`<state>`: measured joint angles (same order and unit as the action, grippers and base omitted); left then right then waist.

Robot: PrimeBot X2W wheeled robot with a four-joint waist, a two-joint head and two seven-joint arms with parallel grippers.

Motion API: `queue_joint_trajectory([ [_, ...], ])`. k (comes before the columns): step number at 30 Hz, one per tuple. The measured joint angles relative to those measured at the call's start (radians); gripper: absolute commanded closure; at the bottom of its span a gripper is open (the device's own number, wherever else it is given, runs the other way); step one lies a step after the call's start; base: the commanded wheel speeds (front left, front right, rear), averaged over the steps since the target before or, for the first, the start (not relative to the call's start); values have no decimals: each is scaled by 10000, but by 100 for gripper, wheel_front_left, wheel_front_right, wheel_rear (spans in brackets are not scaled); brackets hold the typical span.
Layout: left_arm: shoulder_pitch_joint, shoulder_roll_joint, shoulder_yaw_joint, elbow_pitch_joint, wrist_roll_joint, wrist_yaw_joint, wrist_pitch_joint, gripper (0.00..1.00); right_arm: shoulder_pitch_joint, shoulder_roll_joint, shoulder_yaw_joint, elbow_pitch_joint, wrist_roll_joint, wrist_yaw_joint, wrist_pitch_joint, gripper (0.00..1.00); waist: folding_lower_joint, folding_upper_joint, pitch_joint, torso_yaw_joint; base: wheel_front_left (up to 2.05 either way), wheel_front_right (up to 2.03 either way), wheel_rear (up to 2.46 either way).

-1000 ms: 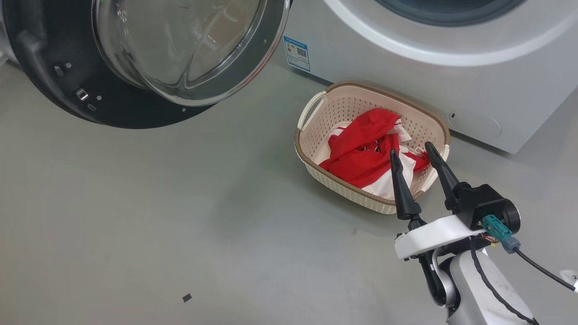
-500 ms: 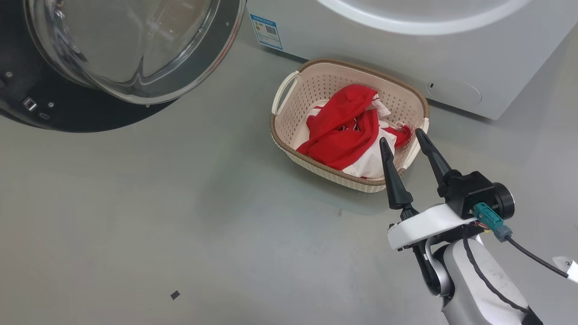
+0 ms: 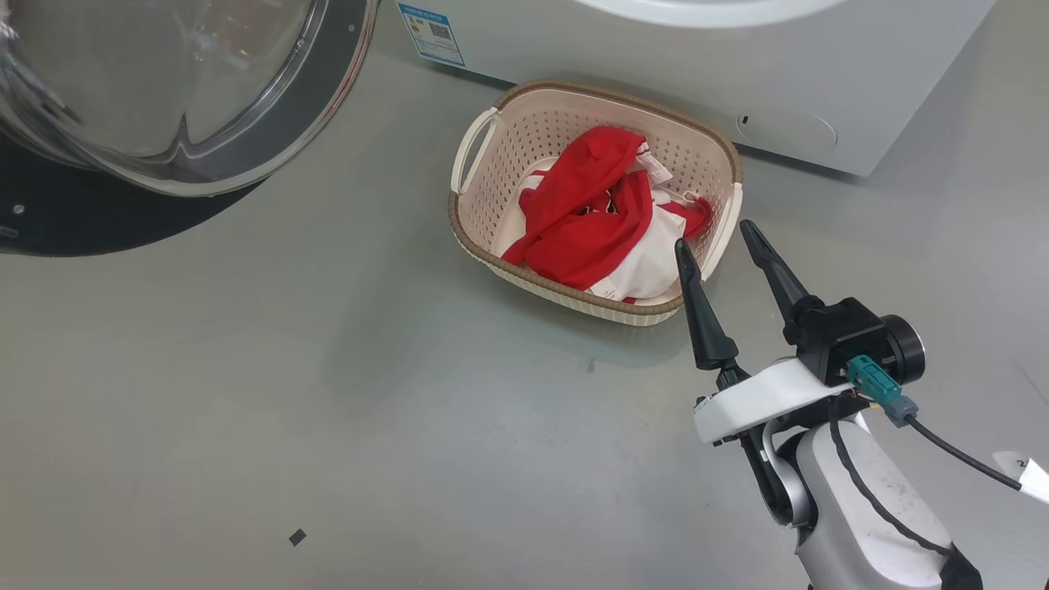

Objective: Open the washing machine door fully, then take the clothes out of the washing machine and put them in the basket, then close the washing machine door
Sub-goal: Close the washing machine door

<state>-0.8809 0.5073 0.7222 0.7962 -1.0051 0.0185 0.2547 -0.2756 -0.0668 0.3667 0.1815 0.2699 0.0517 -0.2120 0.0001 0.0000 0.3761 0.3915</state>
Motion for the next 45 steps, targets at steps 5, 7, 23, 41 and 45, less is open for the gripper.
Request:
queue_joint_trajectory([
  [5,-724,-71,59,665,-460,385,686,100,-47,-4,-21,29,0,-4,0,0,0,0,82,-95,0,0,0],
  [7,-878,-92,63,871,-593,447,978,100,-50,-4,-17,36,0,-4,0,0,0,0,95,-118,0,0,0],
  [23,-1542,-169,-343,2077,-867,569,2815,100,-236,-4,40,138,0,-13,-4,0,0,0,127,-274,0,0,0],
  [41,-1992,-48,-552,2685,-1032,556,3691,100,-249,0,217,192,2,-19,-44,0,0,0,190,-497,0,0,0],
  [45,-2070,56,-556,2732,-1030,556,3664,100,-275,0,224,198,2,-23,-46,0,0,0,205,-559,0,0,0],
])
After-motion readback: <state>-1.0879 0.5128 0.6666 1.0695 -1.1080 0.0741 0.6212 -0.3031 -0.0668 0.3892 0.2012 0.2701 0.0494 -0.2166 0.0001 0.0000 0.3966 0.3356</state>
